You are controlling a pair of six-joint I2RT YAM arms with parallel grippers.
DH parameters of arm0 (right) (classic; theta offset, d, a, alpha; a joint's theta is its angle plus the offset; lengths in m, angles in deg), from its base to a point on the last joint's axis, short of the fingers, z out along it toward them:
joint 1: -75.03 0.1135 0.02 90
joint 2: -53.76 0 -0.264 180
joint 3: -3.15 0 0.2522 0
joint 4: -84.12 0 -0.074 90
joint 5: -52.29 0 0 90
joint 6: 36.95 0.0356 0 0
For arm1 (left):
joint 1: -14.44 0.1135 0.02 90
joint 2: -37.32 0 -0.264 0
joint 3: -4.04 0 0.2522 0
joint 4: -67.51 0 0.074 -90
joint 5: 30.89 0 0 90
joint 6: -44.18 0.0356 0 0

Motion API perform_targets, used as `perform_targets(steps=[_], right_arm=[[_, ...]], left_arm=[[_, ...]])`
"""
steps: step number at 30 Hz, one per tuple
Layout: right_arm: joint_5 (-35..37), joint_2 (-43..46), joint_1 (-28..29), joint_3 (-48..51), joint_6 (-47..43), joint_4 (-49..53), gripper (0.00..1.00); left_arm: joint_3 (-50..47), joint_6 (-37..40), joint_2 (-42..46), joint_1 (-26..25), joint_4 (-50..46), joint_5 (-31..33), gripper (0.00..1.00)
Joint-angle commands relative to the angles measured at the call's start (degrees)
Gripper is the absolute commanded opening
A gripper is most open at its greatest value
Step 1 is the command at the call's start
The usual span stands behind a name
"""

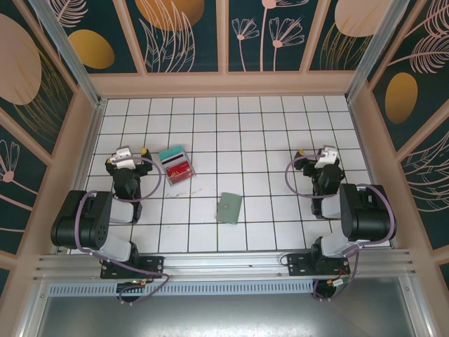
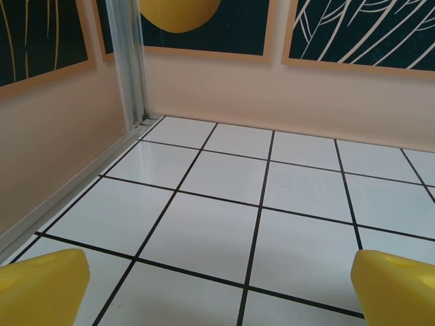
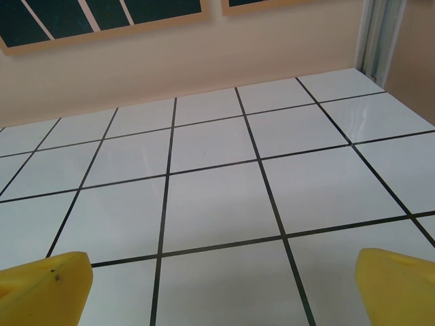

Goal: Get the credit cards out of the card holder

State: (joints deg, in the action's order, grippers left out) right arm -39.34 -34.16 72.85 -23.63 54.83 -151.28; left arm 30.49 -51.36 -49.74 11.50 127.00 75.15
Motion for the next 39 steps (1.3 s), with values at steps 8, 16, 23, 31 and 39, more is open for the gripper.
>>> perform_targets(steps=[8, 16, 23, 31, 39], right_arm=[[-0.4, 1.4, -0.4, -1.8, -0.4, 1.5, 0.99], [2.1, 15.9, -0.4, -7.8, 5.3, 20.7, 0.99], [0.6, 23.4, -0.5, -19.7, 22.0, 46.7, 0.99], [-9.2, 28.1, 2.3, -20.8, 28.6, 55.7, 0.99], [-2.7, 34.8, 18.5, -18.6, 28.1, 65.8, 0.99]], left_arm=[[5.4, -1.0, 6.4, 0.6, -14.2, 4.4, 0.99], [23.5, -14.6, 21.2, 0.6, -52.1, 13.4, 0.99], [31.5, -23.3, 27.6, 0.6, -70.9, 0.9, 0.98], [31.7, -32.7, 29.5, -3.0, -79.0, -12.5, 0.91], [27.0, -42.2, 30.4, -20.3, -86.1, -8.5, 0.81]])
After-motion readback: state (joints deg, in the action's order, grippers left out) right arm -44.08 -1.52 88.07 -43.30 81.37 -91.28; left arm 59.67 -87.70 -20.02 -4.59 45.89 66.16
